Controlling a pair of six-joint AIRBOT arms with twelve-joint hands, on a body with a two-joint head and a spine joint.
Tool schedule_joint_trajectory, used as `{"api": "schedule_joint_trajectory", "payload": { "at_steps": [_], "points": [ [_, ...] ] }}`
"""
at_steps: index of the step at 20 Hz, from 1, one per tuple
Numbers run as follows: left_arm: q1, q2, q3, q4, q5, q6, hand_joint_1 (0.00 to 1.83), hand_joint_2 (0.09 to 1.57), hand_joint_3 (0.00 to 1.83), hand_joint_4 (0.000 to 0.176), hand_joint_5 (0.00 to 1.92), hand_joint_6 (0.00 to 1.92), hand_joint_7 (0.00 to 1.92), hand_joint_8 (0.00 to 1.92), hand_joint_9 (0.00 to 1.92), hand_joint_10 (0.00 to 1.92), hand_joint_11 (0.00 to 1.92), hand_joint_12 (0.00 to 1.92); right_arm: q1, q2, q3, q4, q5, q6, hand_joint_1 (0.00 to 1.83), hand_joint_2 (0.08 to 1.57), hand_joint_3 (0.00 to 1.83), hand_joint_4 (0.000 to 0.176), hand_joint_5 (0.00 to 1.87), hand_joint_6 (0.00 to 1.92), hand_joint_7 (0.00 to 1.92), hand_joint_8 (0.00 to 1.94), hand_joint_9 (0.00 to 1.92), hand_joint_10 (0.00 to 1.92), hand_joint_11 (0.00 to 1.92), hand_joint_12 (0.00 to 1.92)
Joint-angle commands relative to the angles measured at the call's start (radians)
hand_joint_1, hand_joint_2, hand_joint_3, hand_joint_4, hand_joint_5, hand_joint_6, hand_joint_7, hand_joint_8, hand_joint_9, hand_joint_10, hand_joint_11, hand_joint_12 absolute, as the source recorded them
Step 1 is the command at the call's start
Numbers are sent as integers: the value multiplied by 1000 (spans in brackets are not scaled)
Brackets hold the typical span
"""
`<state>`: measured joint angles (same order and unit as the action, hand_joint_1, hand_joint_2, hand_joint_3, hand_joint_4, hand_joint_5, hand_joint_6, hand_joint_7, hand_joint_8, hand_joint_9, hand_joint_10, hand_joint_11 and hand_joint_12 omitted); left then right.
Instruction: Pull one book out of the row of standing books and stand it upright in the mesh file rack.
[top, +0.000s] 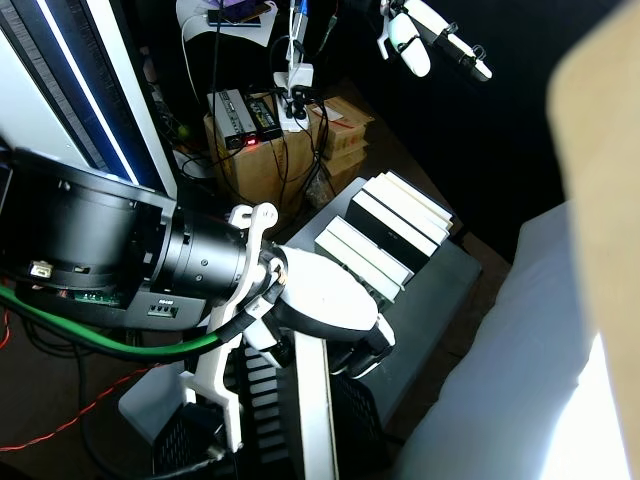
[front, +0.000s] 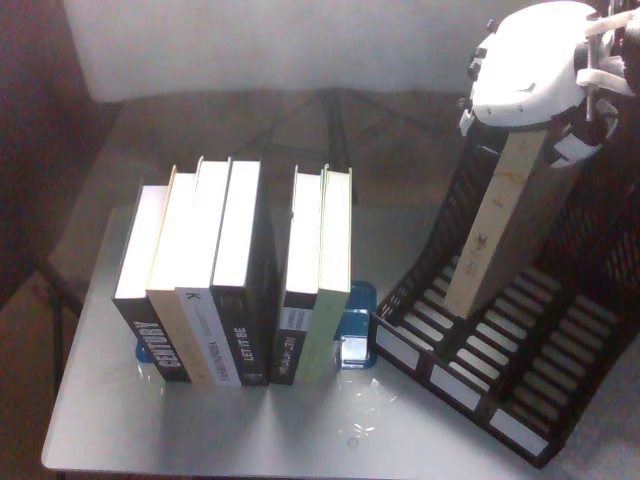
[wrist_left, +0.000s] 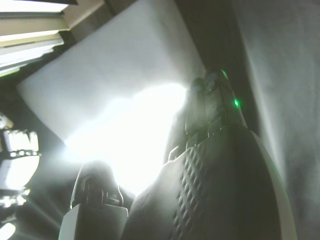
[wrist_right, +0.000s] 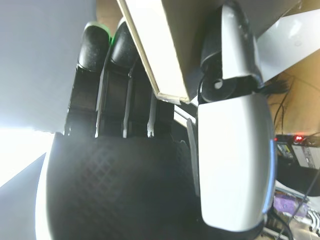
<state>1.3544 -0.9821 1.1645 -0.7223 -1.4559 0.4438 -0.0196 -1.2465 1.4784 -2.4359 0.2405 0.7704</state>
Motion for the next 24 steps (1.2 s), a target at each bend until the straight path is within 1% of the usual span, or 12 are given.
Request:
{"api": "schedule_joint_trajectory", "payload": {
  "at_steps": [1, 4, 7, 10, 13, 14, 15, 16, 18, 20, 22, 24],
  "points": [
    [-6, -3, 13, -19, -128, -7, 38, 1357, 0, 52, 0, 0, 0, 0, 0, 0, 0, 0, 3, 9, 10, -6, -81, -4, 1353, 1200, 0, 0, 794, 1143, 839, 1287, 714, 1516, 463, 1763],
    [-9, -4, 14, -19, -129, -9, 46, 1357, 0, 60, 0, 0, 0, 0, 0, 0, 0, 0, -6, -7, 31, -6, -88, 1, 1353, 1197, 1, 0, 782, 1158, 827, 1293, 746, 1490, 523, 1730],
    [-9, -5, 16, -18, -128, -9, 57, 1361, 0, 48, 0, 0, 0, 0, 0, 0, 0, 0, -12, -17, 47, -7, -89, 2, 1345, 1207, 1, 0, 793, 1204, 823, 1303, 683, 1512, 430, 1752],
    [-9, -6, 17, -18, -129, -9, 58, 1354, 0, 67, 0, 0, 0, 0, 0, 0, 0, 0, -19, -18, 58, -8, -88, 3, 1357, 1182, 0, 0, 824, 1098, 834, 1265, 787, 1454, 592, 1691],
    [-9, -7, 17, -18, -130, -9, 63, 1357, 0, 68, 0, 0, 0, 0, 0, 0, 0, 0, -26, -18, 60, -20, -90, 5, 1354, 1188, 0, 0, 820, 1109, 828, 1297, 768, 1460, 589, 1686],
    [-9, -7, 18, -18, -130, -9, 77, 1354, 0, 71, 0, 0, 0, 0, 0, 0, 0, 0, -27, -18, 60, -25, -90, 6, 1347, 1201, 4, 0, 796, 1188, 817, 1301, 713, 1499, 493, 1706],
    [-9, -8, 18, -18, -130, -9, 62, 1353, 0, 73, 0, 0, 0, 0, 0, 0, 0, 0, -29, -18, 60, -27, -91, 7, 1100, 1280, 5, 0, 666, 1427, 608, 917, 447, 1204, 161, 1755],
    [-9, -8, 18, -18, -129, -9, 74, 1354, 0, 66, 0, 0, 0, 0, 0, 0, 0, 0, -30, -18, 60, -32, -91, 7, 1019, 1264, 0, 0, 473, 969, 552, 685, 372, 1031, 33, 1719],
    [-9, -10, 19, -18, -129, -9, 77, 1355, 0, 59, 0, 0, 0, 0, 0, 0, 0, 0, -39, -18, 59, -39, -92, 8, 1073, 1193, 0, 0, 457, 417, 554, 145, 256, 733, 0, 1491],
    [-10, -10, 19, -18, -129, -10, 76, 1355, 0, 60, 0, 0, 0, 0, 0, 0, 0, 0, -45, -18, 57, -40, -93, 8, 1069, 1184, 0, 0, 451, 325, 524, 66, 215, 698, 0, 1432],
    [-10, -10, 19, -18, -128, -10, 67, 1356, 0, 41, 0, 0, 0, 0, 0, 0, 0, 0, -46, -18, 56, -40, -95, 8, 1026, 1195, 4, 0, 392, 255, 464, 14, 170, 688, 0, 1404],
    [-10, -10, 19, -18, -129, -10, 84, 1356, 0, 35, 0, 0, 0, 0, 0, 0, 0, 0, -46, -16, 53, -40, -97, 8, 975, 1187, 0, 0, 337, 214, 382, 0, 121, 691, 0, 1405]
  ]
}}
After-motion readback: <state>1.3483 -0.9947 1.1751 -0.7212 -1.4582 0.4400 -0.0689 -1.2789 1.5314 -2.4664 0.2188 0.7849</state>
